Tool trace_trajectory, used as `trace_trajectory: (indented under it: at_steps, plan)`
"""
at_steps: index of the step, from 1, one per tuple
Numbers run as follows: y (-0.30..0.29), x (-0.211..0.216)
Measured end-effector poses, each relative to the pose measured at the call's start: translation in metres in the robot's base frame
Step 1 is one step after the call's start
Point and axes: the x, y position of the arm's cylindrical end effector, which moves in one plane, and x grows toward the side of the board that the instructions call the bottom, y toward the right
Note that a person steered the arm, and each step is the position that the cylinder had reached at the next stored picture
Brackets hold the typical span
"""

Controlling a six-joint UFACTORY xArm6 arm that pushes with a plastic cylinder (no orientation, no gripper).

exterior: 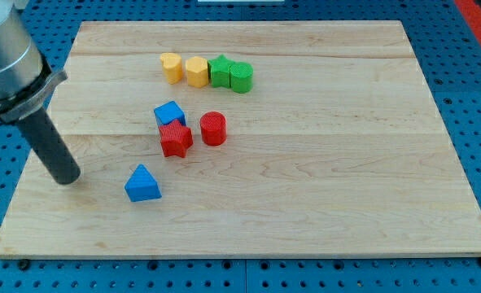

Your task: Push the blue triangle and yellow heart into group of blocks

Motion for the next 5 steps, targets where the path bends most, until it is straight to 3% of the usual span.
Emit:
trace_trajectory:
  at_steps: [2, 4, 5]
  plan:
    - [0.034, 0.05]
    - [0.104, 0.031]
    - [0.1, 0.002]
